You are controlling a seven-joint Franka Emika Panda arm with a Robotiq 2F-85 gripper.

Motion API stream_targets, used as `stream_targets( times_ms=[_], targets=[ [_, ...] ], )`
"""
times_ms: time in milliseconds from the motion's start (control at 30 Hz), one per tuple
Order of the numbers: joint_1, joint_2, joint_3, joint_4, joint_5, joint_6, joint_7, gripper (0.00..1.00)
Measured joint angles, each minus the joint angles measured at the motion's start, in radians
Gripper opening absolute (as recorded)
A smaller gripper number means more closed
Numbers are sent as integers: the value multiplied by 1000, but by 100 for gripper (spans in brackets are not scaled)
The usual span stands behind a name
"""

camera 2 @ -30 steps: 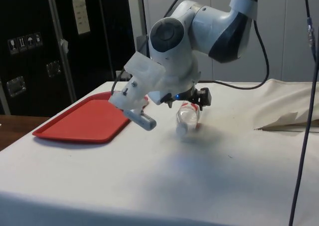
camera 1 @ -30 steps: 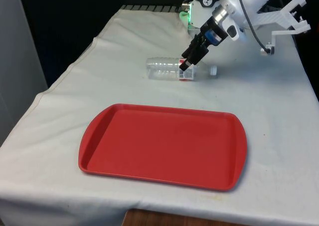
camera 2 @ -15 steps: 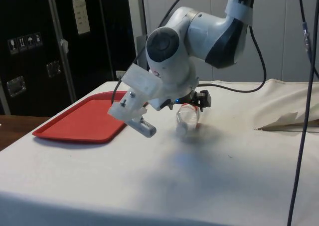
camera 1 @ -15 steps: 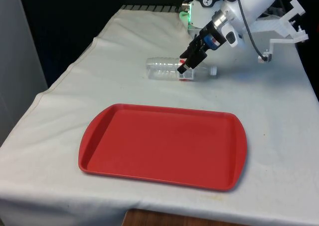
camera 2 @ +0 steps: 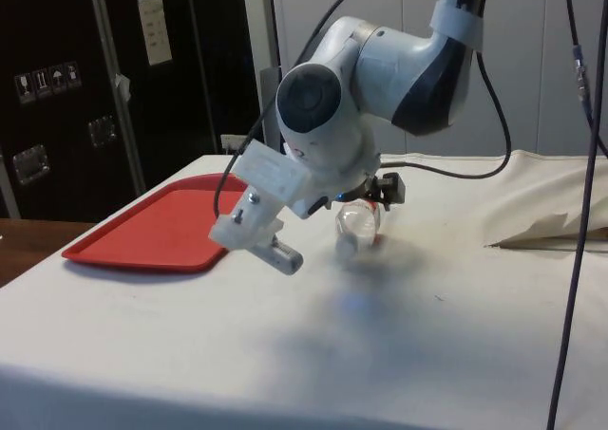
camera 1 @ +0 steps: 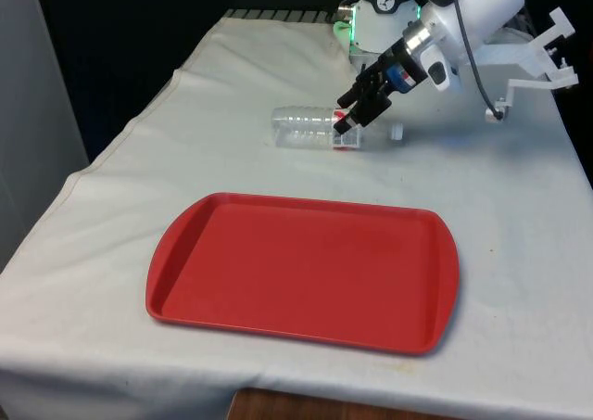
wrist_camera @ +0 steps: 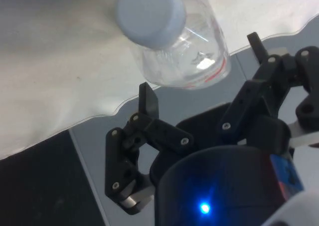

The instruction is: Place the bottle upright on the tray.

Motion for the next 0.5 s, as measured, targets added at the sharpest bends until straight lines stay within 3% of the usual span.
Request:
stream_targets(
  times_ms=[267,500],
  targets=[
    [0,40,44,27,1,-40,28,100],
    [0,68,55,41,1,-60,40,100]
  ],
)
